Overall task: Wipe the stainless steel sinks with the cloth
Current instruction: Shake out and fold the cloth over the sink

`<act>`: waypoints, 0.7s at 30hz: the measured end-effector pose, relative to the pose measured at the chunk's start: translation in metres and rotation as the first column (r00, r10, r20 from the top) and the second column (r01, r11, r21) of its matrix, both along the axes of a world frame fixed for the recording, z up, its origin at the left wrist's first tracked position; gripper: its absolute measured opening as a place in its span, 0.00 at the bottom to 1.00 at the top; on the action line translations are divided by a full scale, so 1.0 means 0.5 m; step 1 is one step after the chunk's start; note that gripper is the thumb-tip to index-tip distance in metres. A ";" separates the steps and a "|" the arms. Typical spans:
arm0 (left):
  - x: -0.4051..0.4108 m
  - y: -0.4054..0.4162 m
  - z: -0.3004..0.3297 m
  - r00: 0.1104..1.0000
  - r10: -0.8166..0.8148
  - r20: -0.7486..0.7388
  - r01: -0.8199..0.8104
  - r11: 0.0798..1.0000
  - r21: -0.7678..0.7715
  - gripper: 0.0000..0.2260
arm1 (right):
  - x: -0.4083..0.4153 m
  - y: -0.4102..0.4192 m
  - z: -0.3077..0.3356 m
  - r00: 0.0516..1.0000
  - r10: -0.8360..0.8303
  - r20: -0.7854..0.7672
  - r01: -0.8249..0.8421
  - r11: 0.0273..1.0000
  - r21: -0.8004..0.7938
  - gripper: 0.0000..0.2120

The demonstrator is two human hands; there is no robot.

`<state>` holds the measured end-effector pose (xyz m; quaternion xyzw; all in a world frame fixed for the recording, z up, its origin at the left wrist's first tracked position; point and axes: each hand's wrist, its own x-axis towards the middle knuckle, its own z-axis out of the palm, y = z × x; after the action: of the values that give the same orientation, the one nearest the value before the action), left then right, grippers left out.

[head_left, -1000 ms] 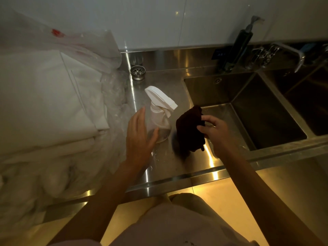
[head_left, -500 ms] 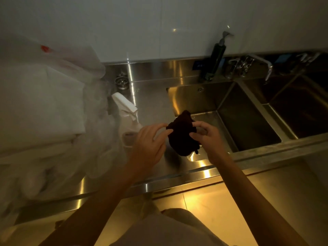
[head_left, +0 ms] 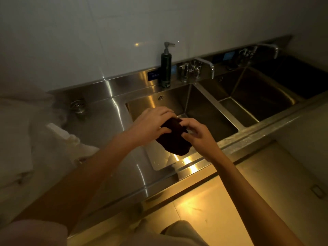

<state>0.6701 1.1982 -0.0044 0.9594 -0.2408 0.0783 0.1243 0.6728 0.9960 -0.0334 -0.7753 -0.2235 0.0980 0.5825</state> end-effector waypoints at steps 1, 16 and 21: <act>0.010 -0.008 0.003 1.000 -0.010 0.007 0.010 1.000 0.009 0.19 | 0.004 -0.009 -0.001 1.000 -0.010 0.017 0.010 1.000 -0.008 0.13; 0.098 -0.024 -0.075 0.859 0.312 -0.405 -0.449 0.839 -0.306 0.07 | 0.129 -0.005 -0.044 0.942 -0.293 0.163 0.321 0.928 -0.188 0.20; 0.092 0.013 -0.086 0.862 0.306 -0.404 -0.481 0.748 -0.458 0.06 | 0.123 0.005 -0.067 0.972 -0.221 0.085 0.234 0.953 -0.195 0.33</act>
<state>0.7161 1.2049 -0.0476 0.9129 0.0238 0.0197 0.4070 0.7344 0.9985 -0.0671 -0.8540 -0.1397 0.0284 0.5004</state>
